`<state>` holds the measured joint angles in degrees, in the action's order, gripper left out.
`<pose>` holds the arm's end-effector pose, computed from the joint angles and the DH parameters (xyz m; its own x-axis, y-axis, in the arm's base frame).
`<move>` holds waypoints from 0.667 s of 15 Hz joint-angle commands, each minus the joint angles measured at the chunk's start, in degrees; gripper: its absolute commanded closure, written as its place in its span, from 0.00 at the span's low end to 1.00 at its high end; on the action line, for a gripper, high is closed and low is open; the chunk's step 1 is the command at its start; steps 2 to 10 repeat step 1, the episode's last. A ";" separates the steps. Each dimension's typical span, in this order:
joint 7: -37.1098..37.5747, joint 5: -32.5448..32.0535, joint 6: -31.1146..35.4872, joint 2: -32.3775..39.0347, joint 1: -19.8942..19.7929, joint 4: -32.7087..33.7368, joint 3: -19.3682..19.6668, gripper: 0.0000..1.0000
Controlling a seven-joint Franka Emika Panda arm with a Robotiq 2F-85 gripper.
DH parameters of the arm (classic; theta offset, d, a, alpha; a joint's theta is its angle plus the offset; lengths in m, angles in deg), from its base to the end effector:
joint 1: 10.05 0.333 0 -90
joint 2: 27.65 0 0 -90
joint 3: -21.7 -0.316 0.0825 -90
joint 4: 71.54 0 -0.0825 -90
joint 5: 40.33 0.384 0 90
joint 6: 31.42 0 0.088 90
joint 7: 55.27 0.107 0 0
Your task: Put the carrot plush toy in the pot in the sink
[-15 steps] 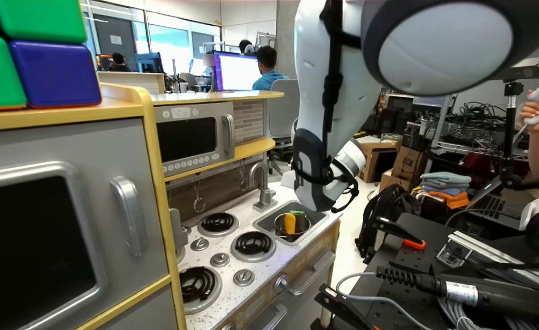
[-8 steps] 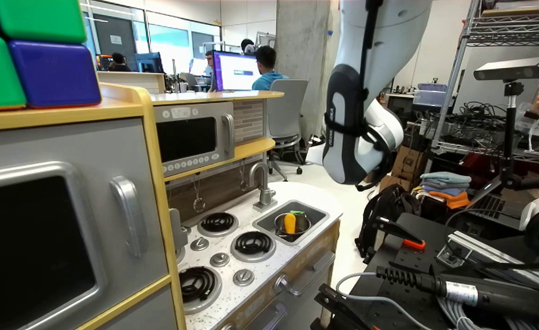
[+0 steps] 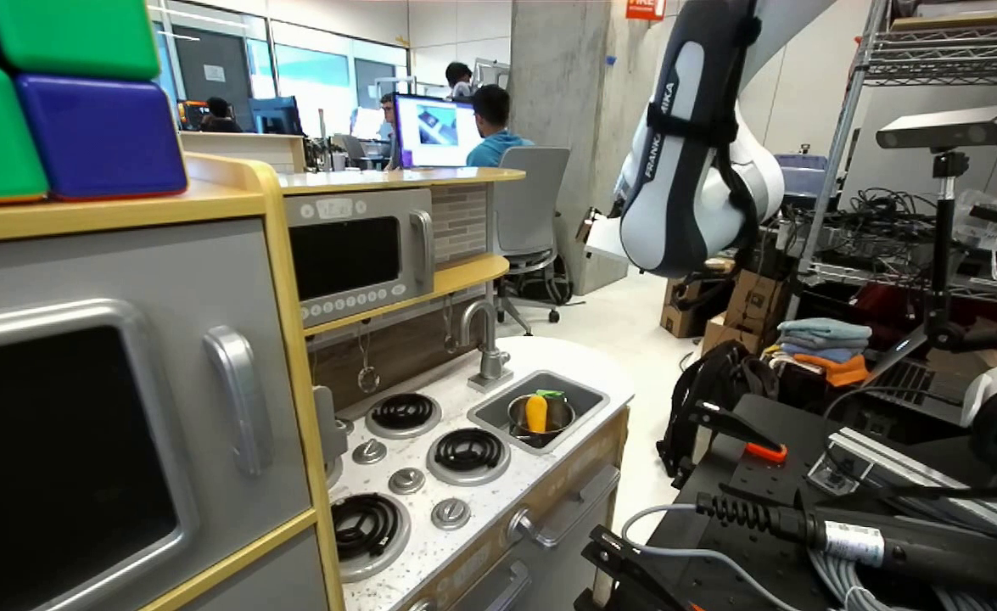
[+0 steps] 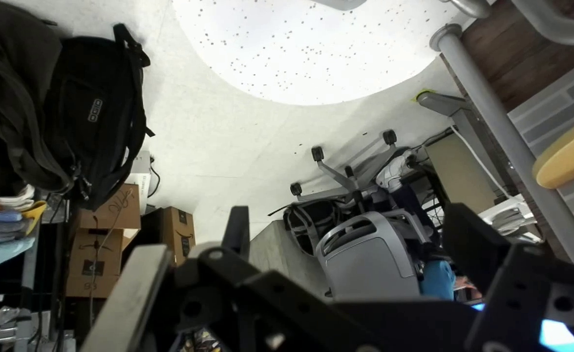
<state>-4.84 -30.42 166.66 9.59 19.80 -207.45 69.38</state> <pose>0.5143 -0.1837 0.2195 0.2554 -0.6906 0.6767 -0.8406 -0.5044 -0.1975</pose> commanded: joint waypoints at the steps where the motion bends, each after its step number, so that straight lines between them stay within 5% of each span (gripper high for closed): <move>1: -7.59 7.94 0.00 -0.65 -1.69 0.47 -3.63 0.00; 10: -7.59 7.94 0.00 -0.65 -1.69 0.47 -3.63 0.00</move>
